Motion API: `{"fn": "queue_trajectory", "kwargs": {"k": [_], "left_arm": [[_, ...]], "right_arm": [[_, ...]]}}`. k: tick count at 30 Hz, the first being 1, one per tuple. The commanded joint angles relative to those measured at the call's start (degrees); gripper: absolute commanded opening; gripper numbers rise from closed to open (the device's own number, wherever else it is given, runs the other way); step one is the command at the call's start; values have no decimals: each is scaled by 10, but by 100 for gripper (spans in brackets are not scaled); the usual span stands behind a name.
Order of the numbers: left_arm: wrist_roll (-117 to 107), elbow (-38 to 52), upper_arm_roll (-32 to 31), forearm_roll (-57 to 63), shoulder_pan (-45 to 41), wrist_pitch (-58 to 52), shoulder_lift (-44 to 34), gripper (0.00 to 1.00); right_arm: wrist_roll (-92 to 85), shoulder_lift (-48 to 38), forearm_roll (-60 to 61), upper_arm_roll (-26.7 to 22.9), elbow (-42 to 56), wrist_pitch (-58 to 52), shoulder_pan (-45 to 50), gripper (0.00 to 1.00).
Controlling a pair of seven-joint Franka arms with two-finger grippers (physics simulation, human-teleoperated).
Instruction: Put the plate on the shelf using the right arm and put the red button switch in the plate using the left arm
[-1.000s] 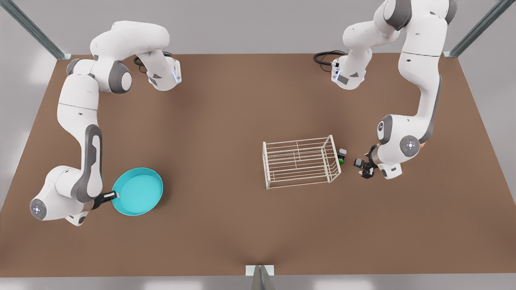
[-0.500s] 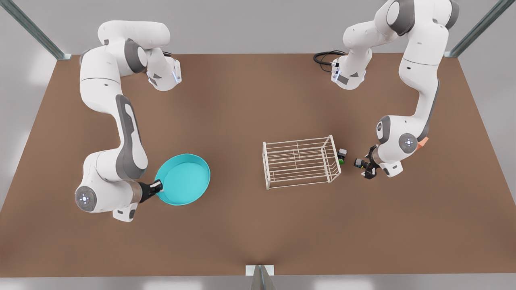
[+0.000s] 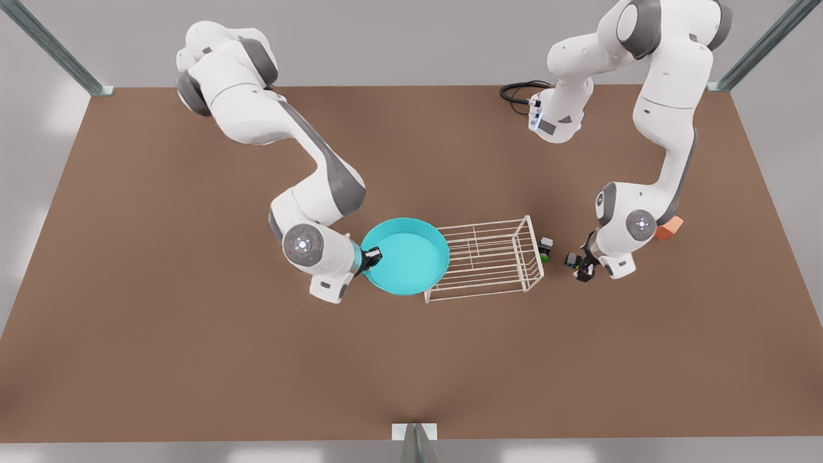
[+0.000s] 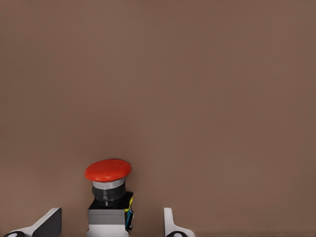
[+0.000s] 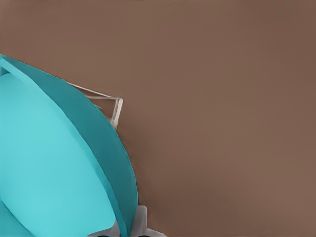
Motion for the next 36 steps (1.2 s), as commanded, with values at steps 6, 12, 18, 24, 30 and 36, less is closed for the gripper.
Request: {"fn": "queue_trajectory", "kwargs": {"k": [6, 12, 18, 24, 30, 36], "left_arm": [[6, -13, 0, 14, -2, 3, 0, 100], [5, -10, 0, 22, -4, 4, 6, 100], [4, -8, 0, 26, -3, 20, 14, 86], [3, -6, 0, 26, -2, 24, 19, 73], [1, -6, 0, 26, -2, 24, 20, 50], [0, -6, 1, 26, 0, 17, 10, 45]], "right_arm": [[619, 43, -24, -1, 0, 215, 107, 19], [683, 52, -45, -1, -2, 250, 143, 19], [700, 49, -39, 1, -3, 237, 155, 22], [712, 45, -39, 12, -4, 208, 155, 100], [644, -21, -42, 10, -2, 76, 115, 100], [-59, -94, -147, 7, 0, -227, -231, 100]]}}
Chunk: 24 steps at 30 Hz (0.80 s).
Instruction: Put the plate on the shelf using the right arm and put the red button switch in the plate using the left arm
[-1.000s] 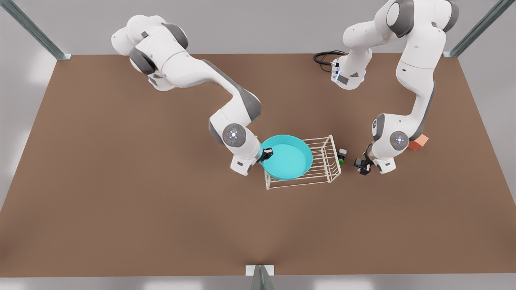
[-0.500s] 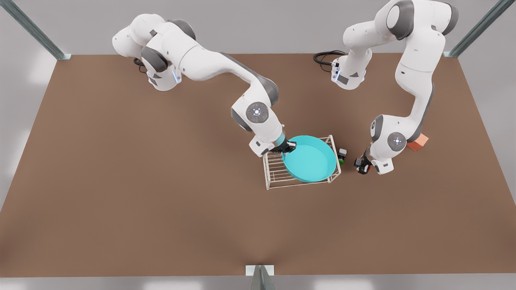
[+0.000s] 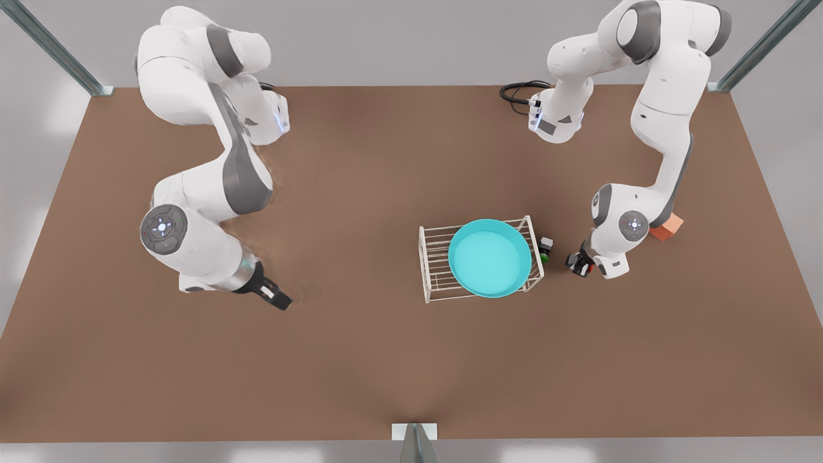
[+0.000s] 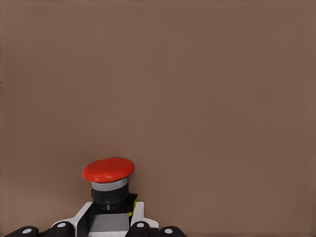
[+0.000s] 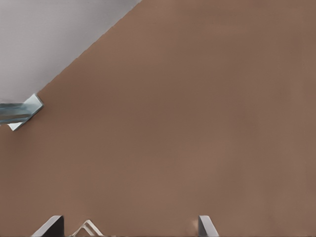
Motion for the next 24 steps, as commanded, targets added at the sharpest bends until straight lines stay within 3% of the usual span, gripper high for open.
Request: {"fn": "queue_trajectory", "kwargs": {"k": [1, 4, 6, 7, 8, 19, 24], "left_arm": [[-1, 0, 0, -1, 1, -5, -5, 45], [-2, 1, 1, -1, 6, -5, -13, 45], [-2, 2, 1, -1, 14, -5, -18, 45], [-3, 4, 1, -1, 14, -7, -22, 45], [-3, 10, 2, -1, 16, -24, -29, 45], [-4, 70, 0, -22, 19, -167, -107, 45], [-6, 145, -19, -83, 16, -279, -127, 45]], "right_arm": [[-494, 1, -67, 2, -1, -166, -53, 100], [-487, -1, -64, 4, -1, -219, -109, 100], [-430, -58, -54, 2, -7, -178, -121, 100], [-427, -85, -59, 7, -80, -141, -120, 100], [-427, -171, -52, 7, -236, -19, -117, 100], [-428, -168, -31, 4, -241, -9, -132, 100], [-427, -168, -30, 3, -241, -9, -132, 100]]}}
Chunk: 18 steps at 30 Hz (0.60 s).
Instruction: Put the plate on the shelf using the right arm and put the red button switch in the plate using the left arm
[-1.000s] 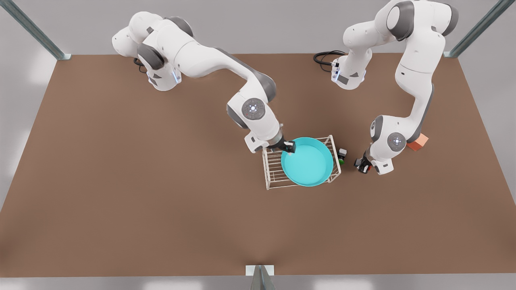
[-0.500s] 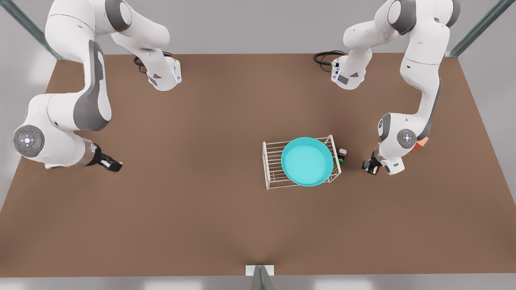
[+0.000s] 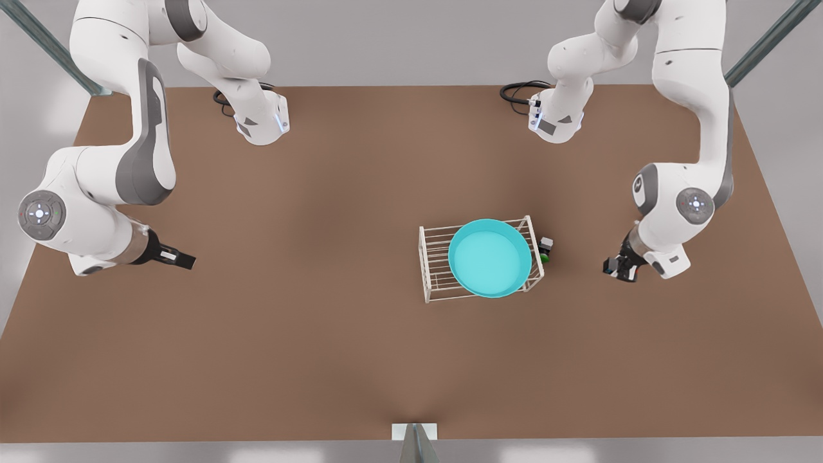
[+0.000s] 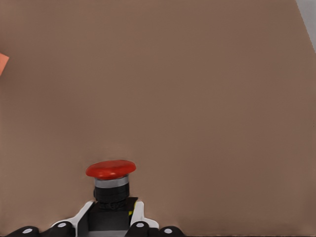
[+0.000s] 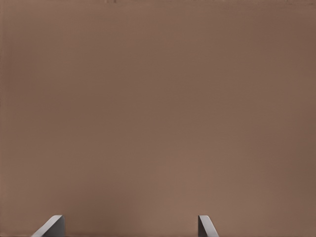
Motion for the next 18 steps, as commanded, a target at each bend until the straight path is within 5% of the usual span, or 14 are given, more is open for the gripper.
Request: {"fn": "queue_trajectory", "kwargs": {"k": [1, 11, 18], "left_arm": [[-6, 13, -6, -33, -1, -91, -6, 45], [-126, 95, -110, -87, -5, -161, -12, 46], [-278, 174, -113, -81, -117, -173, 41, 46]], "right_arm": [[-108, -1, 1, 0, 0, 5, 0, 100], [-107, -1, 1, -1, 2, 1, -1, 100], [-107, -1, 1, -2, 3, -1, -1, 100]]}}
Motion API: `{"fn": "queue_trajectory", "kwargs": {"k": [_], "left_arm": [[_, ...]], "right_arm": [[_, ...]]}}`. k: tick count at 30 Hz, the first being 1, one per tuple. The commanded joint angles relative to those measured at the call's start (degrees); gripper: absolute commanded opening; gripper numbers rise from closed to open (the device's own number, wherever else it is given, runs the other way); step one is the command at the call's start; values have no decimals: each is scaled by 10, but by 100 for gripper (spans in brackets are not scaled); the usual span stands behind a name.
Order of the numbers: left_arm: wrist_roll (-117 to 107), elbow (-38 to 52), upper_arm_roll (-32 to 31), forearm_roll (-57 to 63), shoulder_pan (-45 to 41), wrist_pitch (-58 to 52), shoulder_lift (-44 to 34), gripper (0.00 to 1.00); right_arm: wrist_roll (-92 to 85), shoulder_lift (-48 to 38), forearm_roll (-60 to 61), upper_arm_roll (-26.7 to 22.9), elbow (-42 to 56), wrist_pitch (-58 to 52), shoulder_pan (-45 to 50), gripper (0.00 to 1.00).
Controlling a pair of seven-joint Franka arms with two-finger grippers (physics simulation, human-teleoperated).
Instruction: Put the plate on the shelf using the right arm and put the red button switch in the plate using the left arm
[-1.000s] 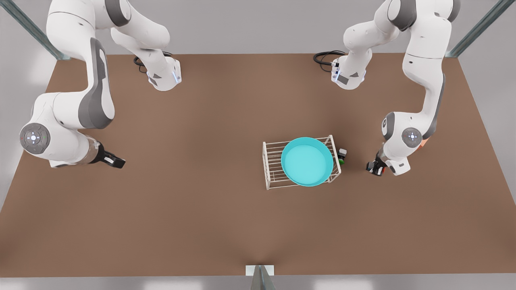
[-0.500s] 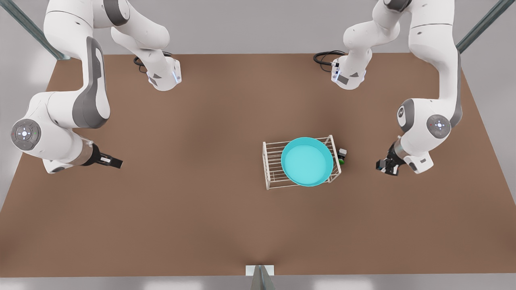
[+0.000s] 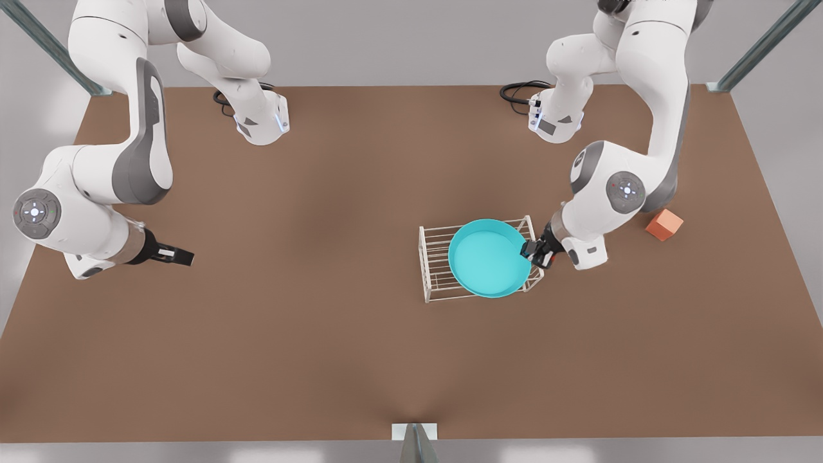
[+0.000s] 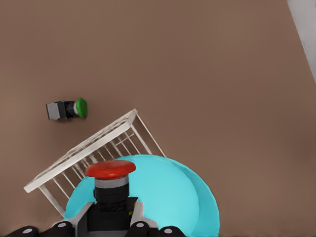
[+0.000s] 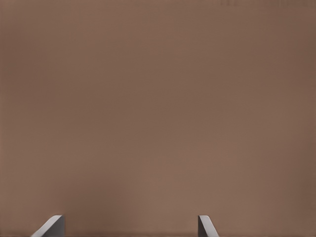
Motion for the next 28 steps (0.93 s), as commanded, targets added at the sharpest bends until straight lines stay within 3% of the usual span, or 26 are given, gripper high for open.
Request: {"fn": "queue_trajectory", "kwargs": {"k": [1, 13, 14, 15, 18, 21, 23, 28], "left_arm": [[-204, 10, 0, 4, -28, -13, 13, 46], [-256, 17, 0, 37, -92, 4, 76, 48], [-257, 17, 0, 38, -92, 5, 77, 56], [-256, 22, 0, 54, -92, 4, 77, 100], [-189, 23, 11, 97, -50, -19, 59, 100], [327, 60, 12, 145, 94, -59, 36, 100], [592, 76, 13, 155, 114, -60, 35, 100], [662, 75, 19, 158, 114, -61, 31, 100]], "right_arm": [[-39, 0, 0, 1, 0, 0, 0, 100], [-39, 0, -1, 2, 0, 0, 0, 100], [-39, 0, -1, 2, 0, -1, 1, 100], [-39, 0, 0, 2, 1, 0, 0, 100], [-39, 0, -1, 2, 0, 0, 0, 100], [-39, 0, 1, 2, 5, 1, 0, 100], [-34, 0, 0, 2, 6, 0, -1, 100], [-33, 0, 1, 2, 6, 0, -3, 100]]}}
